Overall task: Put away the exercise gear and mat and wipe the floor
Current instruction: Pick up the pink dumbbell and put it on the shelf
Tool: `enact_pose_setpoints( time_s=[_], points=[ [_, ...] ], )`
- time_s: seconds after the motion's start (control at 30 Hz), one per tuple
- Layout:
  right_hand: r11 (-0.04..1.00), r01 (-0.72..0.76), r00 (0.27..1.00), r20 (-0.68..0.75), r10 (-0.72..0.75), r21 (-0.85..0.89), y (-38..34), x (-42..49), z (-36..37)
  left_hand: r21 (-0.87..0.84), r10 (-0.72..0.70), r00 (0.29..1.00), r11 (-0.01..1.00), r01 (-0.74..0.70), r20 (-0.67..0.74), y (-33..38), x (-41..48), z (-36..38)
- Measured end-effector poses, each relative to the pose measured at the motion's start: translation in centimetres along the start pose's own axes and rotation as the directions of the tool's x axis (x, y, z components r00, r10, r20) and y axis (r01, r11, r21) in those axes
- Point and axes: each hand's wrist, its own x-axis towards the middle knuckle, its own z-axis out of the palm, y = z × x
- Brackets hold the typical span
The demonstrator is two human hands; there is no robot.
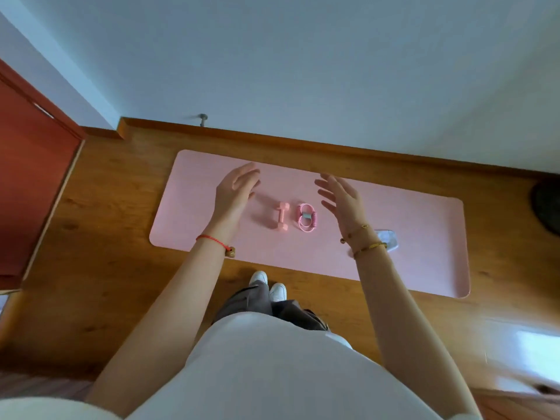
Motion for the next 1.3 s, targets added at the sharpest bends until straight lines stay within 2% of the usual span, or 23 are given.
enact_pose_setpoints(
  time_s=[0.17, 0.33, 0.63, 0.8, 0.97, 1.17, 1.3],
  points=[
    [0.999, -0.053, 0.995, -0.084, 0.052, -0.001, 1.3, 1.8, -2.2, 0.025, -0.061, 0.997, 0.998, 0.06, 0.041, -1.9, 2.9, 2.2],
    [0.994, -0.102, 0.989, -0.112, 0.098, -0.027, 2.8, 5.4, -3.2, 0.056, -0.105, 0.994, 0.993, 0.103, 0.026, -3.5, 6.8, 3.2],
    [0.975, -0.22, 0.965, -0.157, 0.212, -0.034, 9.3, 14.9, -2.0, 0.206, -0.137, 0.99, 0.97, 0.126, 0.037, -9.5, 15.8, 3.7],
    [0.957, -0.287, 0.945, -0.175, 0.276, -0.035, 15.8, 21.8, -1.1, 0.233, -0.186, 0.982, 0.957, 0.172, 0.039, -16.5, 21.9, 4.2],
    [0.939, -0.34, 0.936, -0.113, 0.333, -0.049, 24.0, 29.3, 0.3, 0.261, -0.237, 0.971, 0.938, 0.227, 0.006, -25.7, 28.8, 4.8],
    [0.894, -0.406, 0.914, -0.078, 0.399, -0.188, 35.7, 38.7, 1.7, 0.292, -0.311, 0.95, 0.905, 0.309, -0.041, -36.9, 35.9, 5.0],
    [0.857, -0.391, 0.914, -0.035, 0.404, -0.336, 43.5, 43.7, 3.4, 0.395, -0.354, 0.935, 0.855, 0.337, -0.03, -44.3, 39.6, 5.1]
  ],
)
